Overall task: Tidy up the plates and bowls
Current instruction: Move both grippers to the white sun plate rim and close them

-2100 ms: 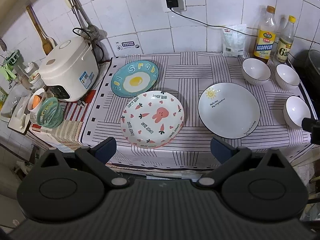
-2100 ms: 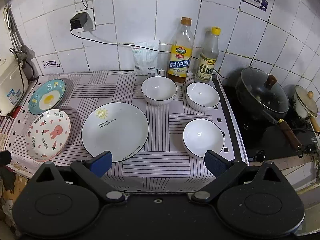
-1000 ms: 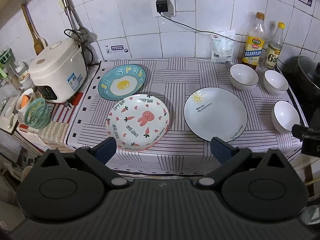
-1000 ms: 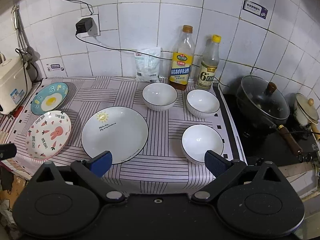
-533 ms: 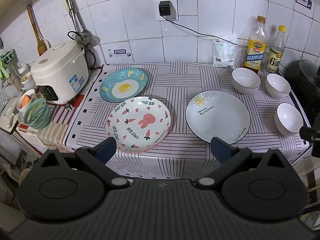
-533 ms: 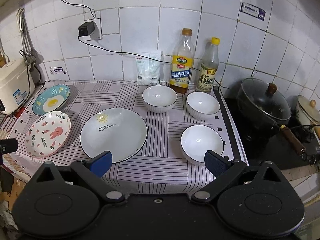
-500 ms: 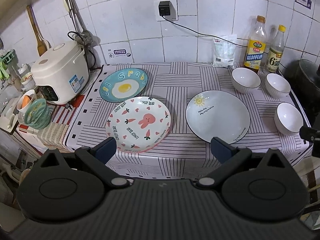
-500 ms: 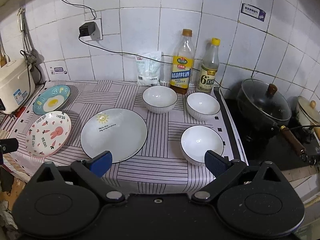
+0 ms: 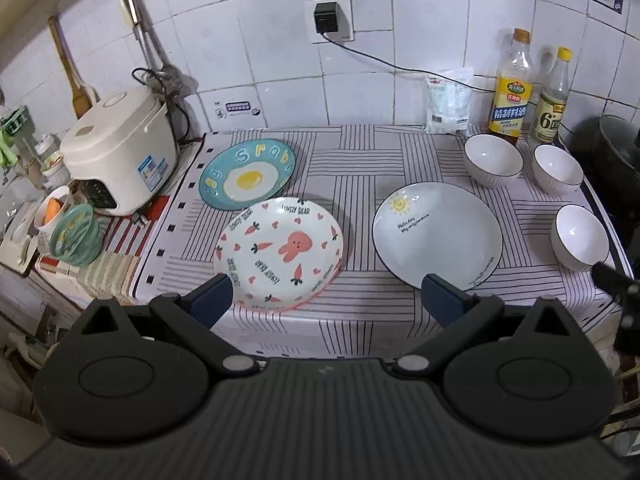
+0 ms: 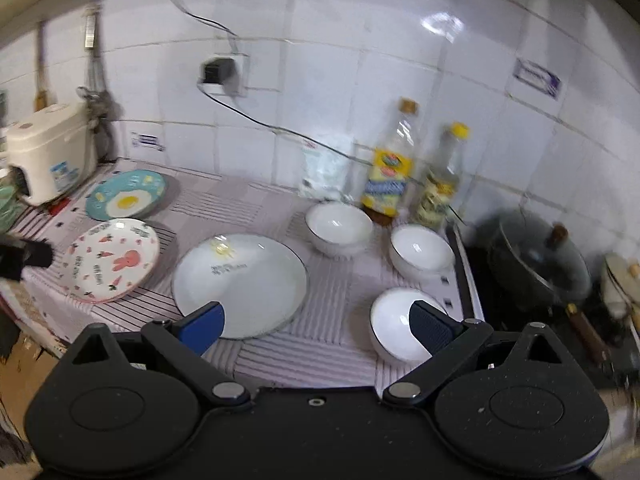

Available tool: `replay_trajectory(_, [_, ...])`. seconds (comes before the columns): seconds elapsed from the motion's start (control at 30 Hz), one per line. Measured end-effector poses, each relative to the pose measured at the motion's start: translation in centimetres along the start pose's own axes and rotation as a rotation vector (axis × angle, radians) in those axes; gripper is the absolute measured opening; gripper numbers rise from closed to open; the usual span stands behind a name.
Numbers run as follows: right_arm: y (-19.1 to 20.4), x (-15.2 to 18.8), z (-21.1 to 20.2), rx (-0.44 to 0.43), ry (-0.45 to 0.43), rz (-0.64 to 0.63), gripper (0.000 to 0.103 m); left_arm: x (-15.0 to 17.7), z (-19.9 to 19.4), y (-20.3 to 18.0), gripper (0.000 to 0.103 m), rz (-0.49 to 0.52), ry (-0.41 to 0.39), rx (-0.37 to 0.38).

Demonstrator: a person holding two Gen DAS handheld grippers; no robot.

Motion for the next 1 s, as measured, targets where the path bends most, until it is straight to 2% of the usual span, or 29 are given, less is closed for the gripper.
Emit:
replay_trajectory(0.1, [0.9,-0.1,0.7,-0.080,-0.077,-0.062,0.101,-0.3,1.7,-0.2,0.102,-0.013,0.004,0.022])
replay_trajectory(0.17, [1.3,-0.1,1.6,-0.104,-0.139,-0.092,0.101,-0.2,3.3,-0.3,0.102,-0.039,0.008,0.043])
replay_trajectory(0.23, [1.9,0.3,3.0,-0.143,-0.176,-0.105,0.101,0.3,5.3,-0.6,0.100,-0.054,0.040,0.075])
replay_trajectory(0.33, [2.2,1.6,6.1,-0.206,-0.158,-0.034,0.101,0.8,7.6,-0.9,0.099,-0.087,0.057,0.112])
replay_trajectory(0.5, [2.1,4.9,11.2,-0.272,-0.108,0.141,0.099,1.5,11.5,-2.4,0.099,-0.135,0.040,0.182])
replay_trajectory(0.6, [1.9,7.1,14.0,-0.264,-0.081,0.206,0.094,2.8,14.6,-3.9,0.098,-0.123,0.047,0.167])
replay_trajectory(0.73, [1.5,9.9,16.9,-0.278,-0.046,0.286,0.087,5.1,19.1,-5.6,0.097,-0.122,0.094,0.143])
replay_trajectory(0.77, [1.4,10.4,17.6,-0.276,-0.034,0.301,0.083,5.6,19.9,-5.8,0.096,-0.127,0.106,0.142])
replay_trajectory(0.83, [1.2,11.5,18.8,-0.281,-0.007,0.331,0.077,6.7,21.5,-6.2,0.087,-0.144,0.148,0.137])
replay_trajectory(0.9, [0.9,12.2,19.8,-0.284,0.005,0.356,0.072,7.4,22.7,-6.7,0.083,-0.155,0.180,0.164])
replay_trajectory(1.0, [0.5,12.2,20.8,-0.288,-0.011,0.400,0.065,8.2,23.9,-7.0,0.065,-0.168,0.210,0.175])
Point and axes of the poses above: each gripper's, at about its wrist camera, not at the fingertips, and z roughly the way its jaws point, y to its left, x to its underside, the point moved 9 cm from there along z, roughly the way its jaws point, and after that the axes turned 9 degrees about -y, right-handed, at the moved point
